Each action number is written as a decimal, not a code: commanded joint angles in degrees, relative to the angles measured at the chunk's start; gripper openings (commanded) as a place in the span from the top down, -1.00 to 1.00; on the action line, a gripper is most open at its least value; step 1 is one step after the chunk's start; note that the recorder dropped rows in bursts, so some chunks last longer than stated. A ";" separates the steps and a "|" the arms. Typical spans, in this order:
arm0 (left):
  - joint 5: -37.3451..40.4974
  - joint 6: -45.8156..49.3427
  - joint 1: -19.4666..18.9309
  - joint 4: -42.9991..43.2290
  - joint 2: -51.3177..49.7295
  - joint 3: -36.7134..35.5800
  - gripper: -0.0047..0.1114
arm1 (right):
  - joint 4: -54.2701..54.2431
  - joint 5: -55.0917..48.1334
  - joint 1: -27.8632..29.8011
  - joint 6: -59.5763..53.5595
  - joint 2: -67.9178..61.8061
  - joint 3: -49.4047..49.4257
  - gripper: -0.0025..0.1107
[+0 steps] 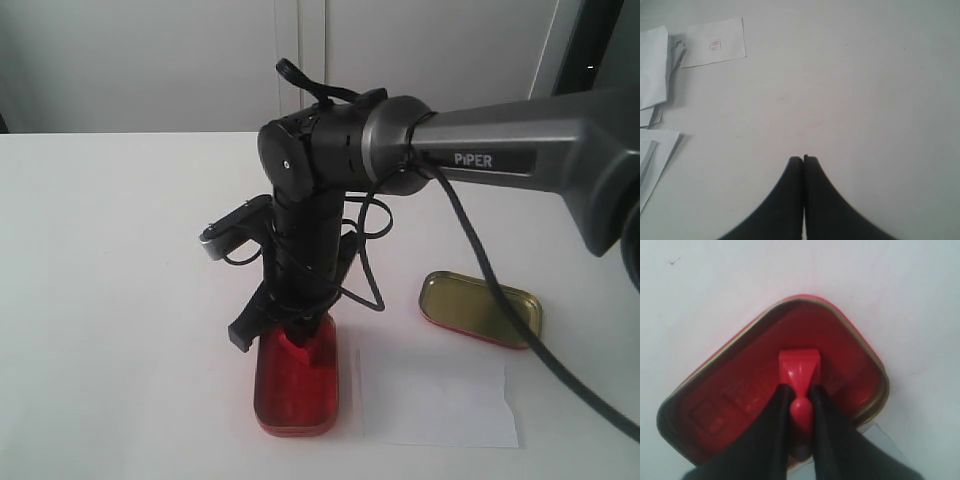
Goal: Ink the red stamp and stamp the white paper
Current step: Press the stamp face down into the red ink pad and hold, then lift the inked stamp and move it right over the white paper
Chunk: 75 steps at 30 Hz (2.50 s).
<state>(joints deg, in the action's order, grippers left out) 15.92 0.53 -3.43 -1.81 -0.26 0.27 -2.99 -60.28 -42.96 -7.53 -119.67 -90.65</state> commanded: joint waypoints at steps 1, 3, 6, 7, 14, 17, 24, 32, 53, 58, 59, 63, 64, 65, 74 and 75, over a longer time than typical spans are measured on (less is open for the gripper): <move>-0.06 -0.53 0.18 -0.27 0.26 -0.27 0.92 | 0.17 -1.40 0.38 0.27 1.21 -0.84 0.96; -0.06 -0.53 0.18 -0.27 0.26 -0.27 0.92 | 0.17 -1.51 0.38 0.27 1.21 -0.84 0.96; -0.06 -0.53 0.18 -0.27 0.26 -0.27 0.92 | 0.17 -1.51 0.38 0.27 1.21 -0.84 0.96; -0.06 -0.53 0.18 -0.27 0.26 -0.27 0.92 | 0.17 -1.50 0.38 0.17 1.21 -0.84 0.96; -0.06 -0.53 0.18 -0.27 0.26 -0.27 0.92 | 0.17 -1.50 0.38 -0.12 1.21 -0.84 0.96; -0.06 -0.53 0.18 -0.27 0.26 -0.27 0.92 | 0.17 -1.50 0.38 -0.12 1.21 -0.84 0.96; -0.06 -0.53 0.18 -0.27 0.26 -0.27 0.92 | 0.17 -1.74 0.38 -0.13 1.21 -0.84 0.96; -0.06 -0.53 0.18 -0.27 0.26 -0.27 0.92 | 0.17 -1.87 0.38 -0.13 1.21 -0.84 0.96; -0.06 -0.53 0.18 -0.27 0.26 -0.27 0.92 | 2.99 -0.49 4.99 0.07 11.38 8.46 0.96; -0.06 -0.53 0.18 -0.27 0.26 -0.27 0.92 | 2.99 1.00 7.24 -0.04 15.11 12.72 0.96; -0.06 -0.53 0.18 -0.27 0.26 -0.27 0.92 | 2.99 1.30 7.76 -0.14 15.87 13.63 0.96; -0.06 -0.53 0.18 -0.27 0.26 -0.27 0.92 | 2.99 1.70 9.63 -0.37 18.47 16.93 0.96; -0.06 -0.53 0.18 -0.27 0.26 -0.27 0.92 | 2.99 2.01 10.08 -0.42 19.08 17.84 0.96; -0.06 -0.53 0.18 -0.27 0.26 -0.27 0.92 | 2.99 2.28 10.53 -0.90 19.66 18.77 0.96; -0.06 -0.53 0.18 -0.27 0.26 -0.27 0.92 | 2.99 4.67 13.31 -1.42 24.20 26.61 0.96; -0.06 -0.53 0.18 -0.27 0.26 -0.27 0.92 | 2.99 4.93 13.32 -1.42 24.41 27.46 0.96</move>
<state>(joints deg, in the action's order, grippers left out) 15.92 0.53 -3.43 -1.81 -0.26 0.27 0.00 -56.29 -30.31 -8.33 -96.75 -65.28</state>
